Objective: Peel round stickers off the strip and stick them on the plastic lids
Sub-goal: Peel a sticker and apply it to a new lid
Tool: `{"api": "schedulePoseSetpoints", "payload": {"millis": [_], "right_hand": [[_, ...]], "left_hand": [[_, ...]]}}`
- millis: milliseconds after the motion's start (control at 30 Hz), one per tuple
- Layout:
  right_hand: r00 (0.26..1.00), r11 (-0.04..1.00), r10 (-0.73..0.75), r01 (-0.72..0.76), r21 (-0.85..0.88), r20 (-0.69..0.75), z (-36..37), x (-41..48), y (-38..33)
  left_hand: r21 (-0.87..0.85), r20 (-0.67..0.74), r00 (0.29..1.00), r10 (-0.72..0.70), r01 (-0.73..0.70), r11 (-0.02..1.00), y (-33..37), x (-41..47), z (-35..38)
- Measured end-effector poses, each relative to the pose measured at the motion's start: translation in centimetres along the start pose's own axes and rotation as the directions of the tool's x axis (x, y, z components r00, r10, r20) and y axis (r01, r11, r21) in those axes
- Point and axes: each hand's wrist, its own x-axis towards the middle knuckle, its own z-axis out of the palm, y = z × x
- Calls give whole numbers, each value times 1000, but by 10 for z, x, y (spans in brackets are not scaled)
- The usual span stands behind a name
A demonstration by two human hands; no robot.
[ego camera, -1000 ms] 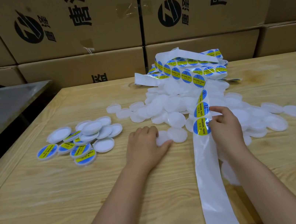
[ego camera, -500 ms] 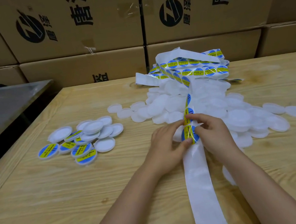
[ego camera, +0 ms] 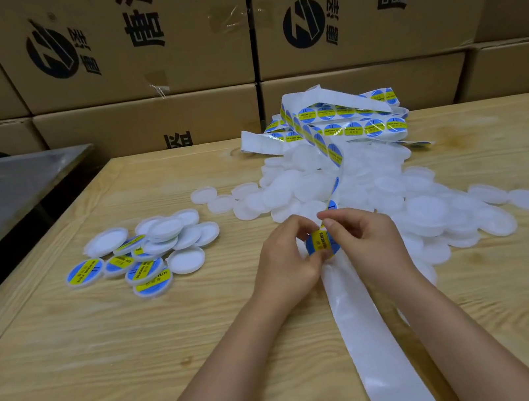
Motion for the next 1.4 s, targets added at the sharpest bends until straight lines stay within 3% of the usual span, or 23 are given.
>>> {"api": "schedulePoseSetpoints", "payload": {"millis": [267, 433, 667, 733, 833, 933, 1000, 1067, 1200, 1267, 1400], "right_hand": [[993, 997, 10, -19, -73, -114, -2, 1, 3], [980, 990, 70, -92, -111, -189, -6, 5, 4], [959, 947, 122, -190, -259, -255, -18, 9, 8], [964, 884, 88, -193, -426, -252, -19, 10, 9], [972, 703, -51, -127, -699, -228, -18, 7, 10], [979, 587, -177, 22, -809, -102, -17, 4, 8], [985, 588, -169, 121, -800, 25, -16, 4, 5], [982, 678, -169, 178, -713, 85, -13, 3, 2], [998, 922, -49, 36, -386, -24, -11, 4, 0], [999, 965, 6, -14, -261, -31, -13, 6, 1], [997, 984, 18, -30, -177, -69, -12, 6, 0]], "left_hand": [[-33, 19, 997, 76, -75, 997, -2, -2, 1], [-57, -47, 991, 128, -130, 990, -1, -2, 0], [-385, -50, 986, -158, 127, 914, -1, 6, -7], [-471, -45, 973, -226, 179, 864, -1, 7, -10], [-563, -42, 956, -290, 217, 798, -1, 9, -11], [-604, -26, 940, -340, 256, 755, -3, 10, -10], [-608, -18, 930, -367, 281, 743, -5, 10, -10], [-612, -11, 923, -386, 299, 732, -7, 11, -10], [-605, 20, 926, -377, 312, 733, -10, 11, -10], [-605, 38, 934, -356, 305, 736, -9, 10, -10], [-602, 70, 947, -314, 291, 744, -10, 10, -10]]}}
